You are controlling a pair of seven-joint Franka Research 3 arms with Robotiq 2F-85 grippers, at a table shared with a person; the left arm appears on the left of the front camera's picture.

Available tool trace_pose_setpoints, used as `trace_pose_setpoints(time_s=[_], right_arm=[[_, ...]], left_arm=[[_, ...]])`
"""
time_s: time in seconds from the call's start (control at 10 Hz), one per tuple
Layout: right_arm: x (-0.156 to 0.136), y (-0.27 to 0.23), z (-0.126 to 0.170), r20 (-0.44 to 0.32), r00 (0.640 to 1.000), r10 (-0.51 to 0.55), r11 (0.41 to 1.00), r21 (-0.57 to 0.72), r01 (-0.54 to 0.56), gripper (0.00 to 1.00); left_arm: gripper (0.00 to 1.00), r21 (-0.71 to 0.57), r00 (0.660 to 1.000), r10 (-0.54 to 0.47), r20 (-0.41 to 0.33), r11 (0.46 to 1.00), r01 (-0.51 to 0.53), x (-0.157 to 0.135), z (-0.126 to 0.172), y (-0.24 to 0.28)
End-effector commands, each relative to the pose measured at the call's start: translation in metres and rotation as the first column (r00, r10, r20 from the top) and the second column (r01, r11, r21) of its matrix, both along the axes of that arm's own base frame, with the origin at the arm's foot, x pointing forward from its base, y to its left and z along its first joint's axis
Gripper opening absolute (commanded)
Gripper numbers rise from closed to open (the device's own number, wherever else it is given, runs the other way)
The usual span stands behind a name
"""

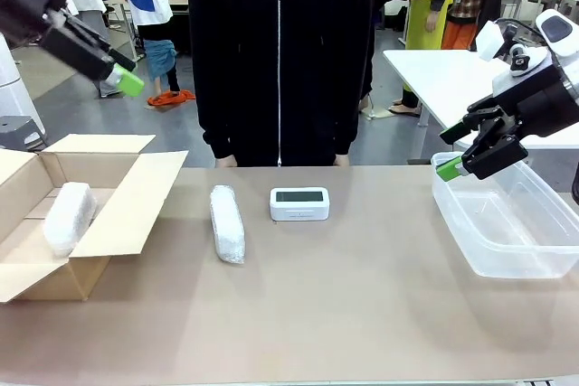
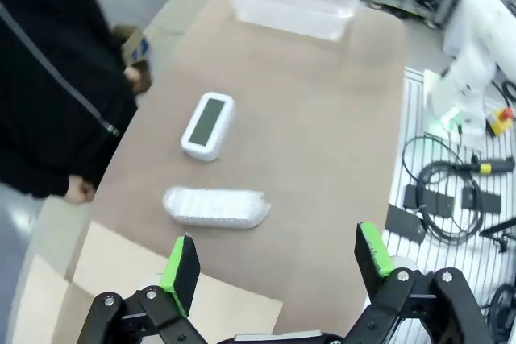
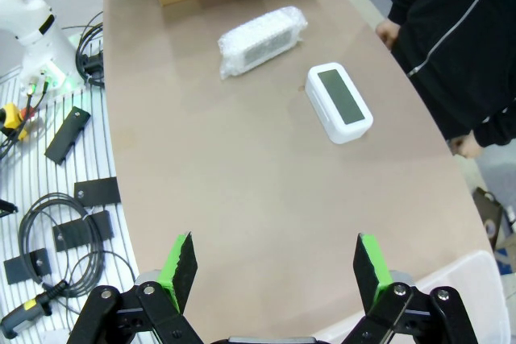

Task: Separate and place wrapped and unwrapped clocks.
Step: Pick up the Digital clock indicated by the person.

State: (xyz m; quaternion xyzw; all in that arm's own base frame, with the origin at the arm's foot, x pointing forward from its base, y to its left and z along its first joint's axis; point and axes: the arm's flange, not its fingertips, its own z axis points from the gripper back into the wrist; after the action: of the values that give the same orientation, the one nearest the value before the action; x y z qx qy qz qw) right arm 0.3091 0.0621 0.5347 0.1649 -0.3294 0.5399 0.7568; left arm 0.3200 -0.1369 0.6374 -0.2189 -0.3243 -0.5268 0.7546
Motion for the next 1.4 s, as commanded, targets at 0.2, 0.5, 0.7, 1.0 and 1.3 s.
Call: trace_pose_setpoints(time_s=[0.2, 0.5, 0.7, 1.0, 1.3], right_arm=[[0.004, 0.001, -0.001, 0.001, 1.0, 0.027, 0.999, 0.029, -0.027, 1.0], [0.004, 0.001, -0.001, 0.001, 1.0, 0.027, 0.999, 0.029, -0.027, 1.0], [0.004, 0.001, -0.001, 0.001, 1.0, 0.027, 0.999, 0.029, -0.027, 1.0], [0.004, 0.001, -0.001, 0.001, 1.0, 0.027, 0.999, 0.029, -0.027, 1.0], [0.004, 0.001, -0.001, 0.001, 1.0, 0.027, 0.999, 0.029, -0.027, 1.0]], left_arm=[[1.0, 0.078, 0.995, -0.09, 0.034, 0.993, 0.087, -0.034, -0.031, 0.005], [1.0, 0.114, 0.996, -0.088, 0.029, 0.99, 0.084, -0.036, -0.033, 0.0], [1.0, 0.082, 0.995, -0.099, 0.014, 0.992, 0.098, -0.036, -0.035, -0.001], [1.0, 0.082, 0.995, -0.099, 0.014, 0.992, 0.098, -0.036, -0.035, -0.001], [1.0, 0.082, 0.995, -0.099, 0.014, 0.992, 0.098, -0.036, -0.035, -0.001]])
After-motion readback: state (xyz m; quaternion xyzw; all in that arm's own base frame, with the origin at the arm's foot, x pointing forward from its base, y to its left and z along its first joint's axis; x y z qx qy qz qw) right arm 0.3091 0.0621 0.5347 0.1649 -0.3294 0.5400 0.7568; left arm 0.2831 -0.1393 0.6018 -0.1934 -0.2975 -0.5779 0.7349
